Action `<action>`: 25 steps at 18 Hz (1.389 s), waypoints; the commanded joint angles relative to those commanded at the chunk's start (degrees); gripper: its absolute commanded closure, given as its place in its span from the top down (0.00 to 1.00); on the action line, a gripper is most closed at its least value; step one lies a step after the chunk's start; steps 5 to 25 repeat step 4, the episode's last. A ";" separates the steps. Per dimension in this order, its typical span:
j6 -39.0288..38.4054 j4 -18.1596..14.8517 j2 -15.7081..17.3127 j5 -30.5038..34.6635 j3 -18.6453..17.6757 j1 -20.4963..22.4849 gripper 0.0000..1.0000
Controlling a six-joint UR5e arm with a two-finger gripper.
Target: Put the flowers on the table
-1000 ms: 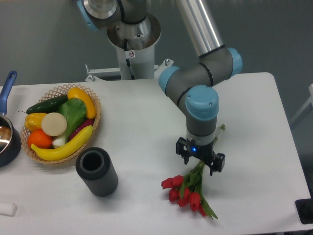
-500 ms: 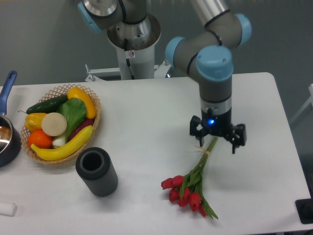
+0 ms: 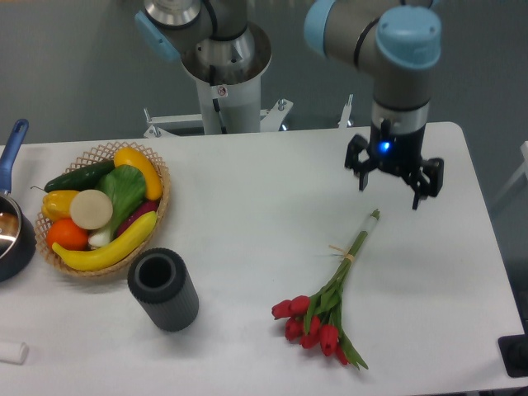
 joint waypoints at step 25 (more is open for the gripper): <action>1.77 -0.18 0.80 -1.49 0.17 1.59 1.00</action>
